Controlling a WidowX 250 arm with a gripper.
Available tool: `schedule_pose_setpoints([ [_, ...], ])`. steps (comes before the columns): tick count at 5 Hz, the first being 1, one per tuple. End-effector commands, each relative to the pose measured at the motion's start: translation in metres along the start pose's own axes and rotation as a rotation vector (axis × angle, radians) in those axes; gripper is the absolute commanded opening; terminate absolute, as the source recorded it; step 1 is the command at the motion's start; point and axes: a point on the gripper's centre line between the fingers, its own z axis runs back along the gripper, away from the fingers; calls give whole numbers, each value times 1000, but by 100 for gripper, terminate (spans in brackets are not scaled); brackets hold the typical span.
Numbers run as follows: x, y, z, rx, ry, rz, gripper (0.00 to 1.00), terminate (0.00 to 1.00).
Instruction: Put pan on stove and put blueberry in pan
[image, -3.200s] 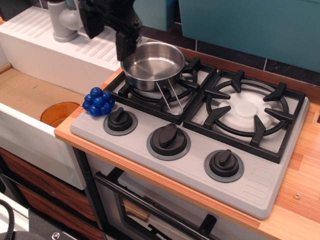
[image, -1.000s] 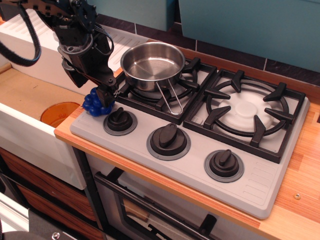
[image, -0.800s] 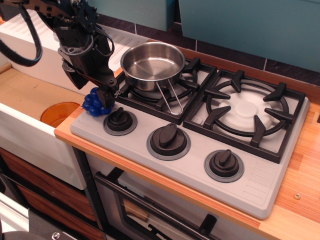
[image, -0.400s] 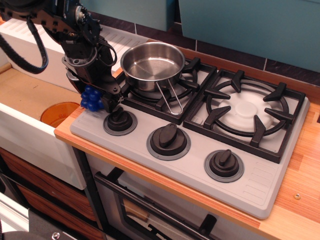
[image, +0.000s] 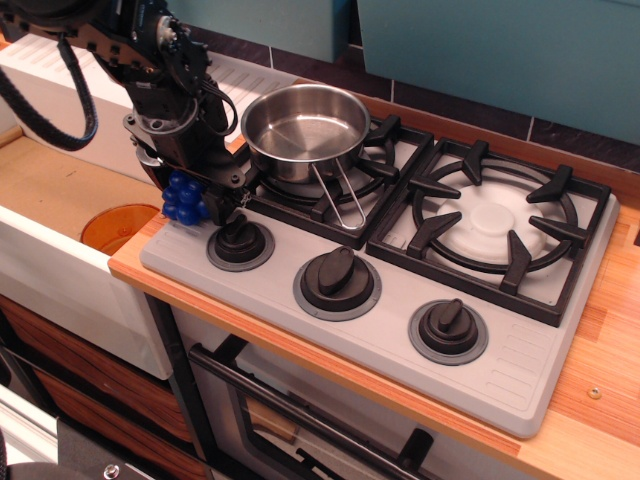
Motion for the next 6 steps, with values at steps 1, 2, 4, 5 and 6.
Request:
schedule_pose_setpoints([
  [1,11,0,31,48,27,-23,0,0],
  [2,20,8,52,74,45,-47,0,0],
  [4,52,14,92,107,78,-89,0,0],
  [5,71,12,105,112,94,-114,0,0],
  [6,86,5,112,109,108,-122,0,0],
])
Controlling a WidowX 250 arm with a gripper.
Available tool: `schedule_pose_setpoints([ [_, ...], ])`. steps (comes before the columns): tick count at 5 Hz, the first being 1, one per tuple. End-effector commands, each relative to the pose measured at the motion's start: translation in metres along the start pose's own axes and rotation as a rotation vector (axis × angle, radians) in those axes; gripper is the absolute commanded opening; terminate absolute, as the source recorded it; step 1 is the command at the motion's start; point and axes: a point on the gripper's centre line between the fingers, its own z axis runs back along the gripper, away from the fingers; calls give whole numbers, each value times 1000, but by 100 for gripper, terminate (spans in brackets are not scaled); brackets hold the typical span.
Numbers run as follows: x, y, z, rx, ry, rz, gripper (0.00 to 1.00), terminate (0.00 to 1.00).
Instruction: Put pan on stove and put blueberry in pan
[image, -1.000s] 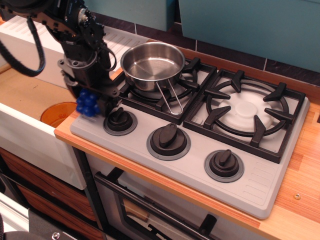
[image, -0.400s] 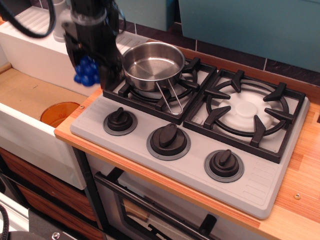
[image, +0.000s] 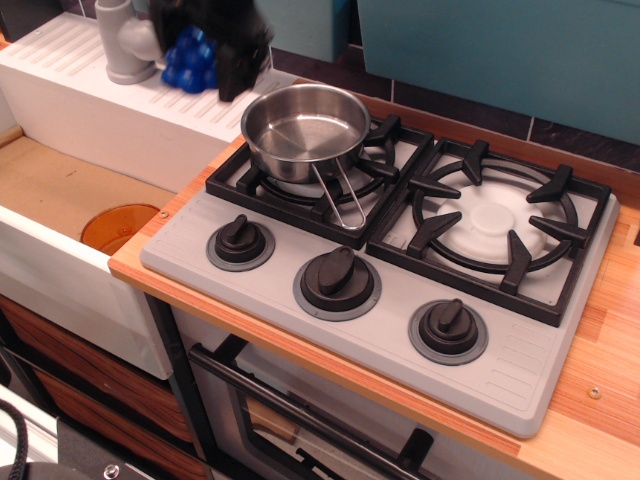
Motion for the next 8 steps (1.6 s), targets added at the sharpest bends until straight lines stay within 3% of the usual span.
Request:
schedule_pose_setpoints([
  [1,33,-13,20,16,-30,0,0,0],
  [4,66,-38,-1,-3,-77,5,0,0],
  [5,68,-37,-3,-6,-84,-16,100,0],
  [8,61,-41,1,-2,-84,-11,100,0],
])
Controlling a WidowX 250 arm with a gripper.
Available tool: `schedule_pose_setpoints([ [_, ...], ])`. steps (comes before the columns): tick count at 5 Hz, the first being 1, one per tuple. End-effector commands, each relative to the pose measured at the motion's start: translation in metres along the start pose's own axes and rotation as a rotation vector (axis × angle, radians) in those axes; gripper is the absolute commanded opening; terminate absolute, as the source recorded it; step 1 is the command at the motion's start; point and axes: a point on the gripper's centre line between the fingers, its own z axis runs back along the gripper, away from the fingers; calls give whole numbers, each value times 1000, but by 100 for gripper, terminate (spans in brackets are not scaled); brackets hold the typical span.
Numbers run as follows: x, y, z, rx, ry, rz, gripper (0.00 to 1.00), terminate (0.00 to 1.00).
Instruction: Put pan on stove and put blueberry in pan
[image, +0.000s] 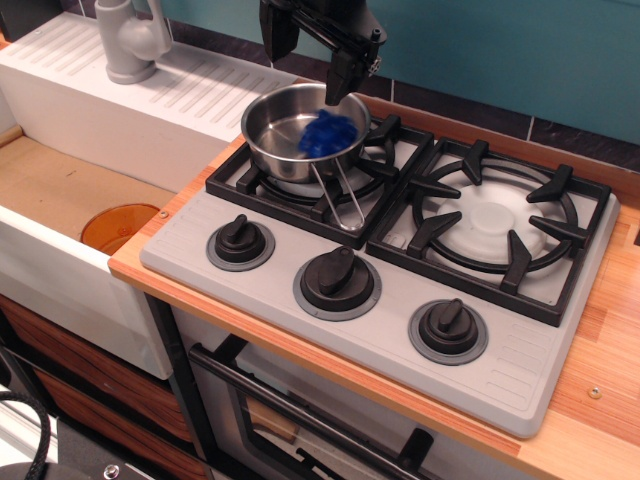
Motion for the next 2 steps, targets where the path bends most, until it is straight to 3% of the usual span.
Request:
schedule_pose_setpoints([
  [1,7,0,20,33,-66,13,100,0],
  [2,5,-3,22,32,-65,22,100,0],
])
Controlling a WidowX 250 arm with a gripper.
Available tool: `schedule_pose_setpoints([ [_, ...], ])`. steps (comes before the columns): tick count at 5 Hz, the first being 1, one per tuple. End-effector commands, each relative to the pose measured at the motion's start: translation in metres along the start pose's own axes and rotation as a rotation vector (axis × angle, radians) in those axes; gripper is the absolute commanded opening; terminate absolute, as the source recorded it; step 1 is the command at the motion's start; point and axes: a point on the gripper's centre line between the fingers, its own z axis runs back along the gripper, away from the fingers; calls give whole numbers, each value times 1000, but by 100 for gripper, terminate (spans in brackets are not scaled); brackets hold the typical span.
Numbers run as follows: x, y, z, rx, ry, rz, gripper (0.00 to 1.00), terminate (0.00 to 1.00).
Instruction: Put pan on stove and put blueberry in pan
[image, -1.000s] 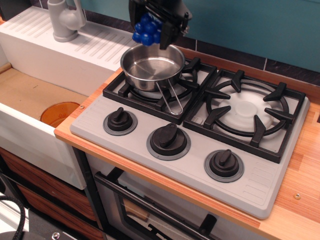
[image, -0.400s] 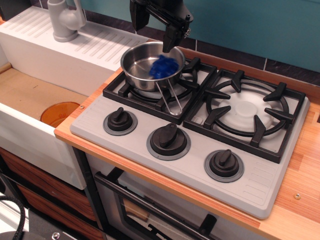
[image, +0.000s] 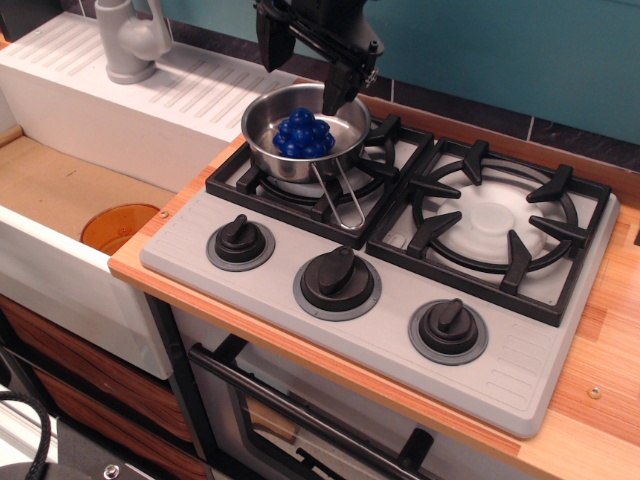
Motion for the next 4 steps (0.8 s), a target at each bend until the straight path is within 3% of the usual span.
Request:
schedule_pose_setpoints([
  [1,3,-1,33,30,-67,27,100,0],
  [4,-1,-26,39,0,-57,98,100,0],
])
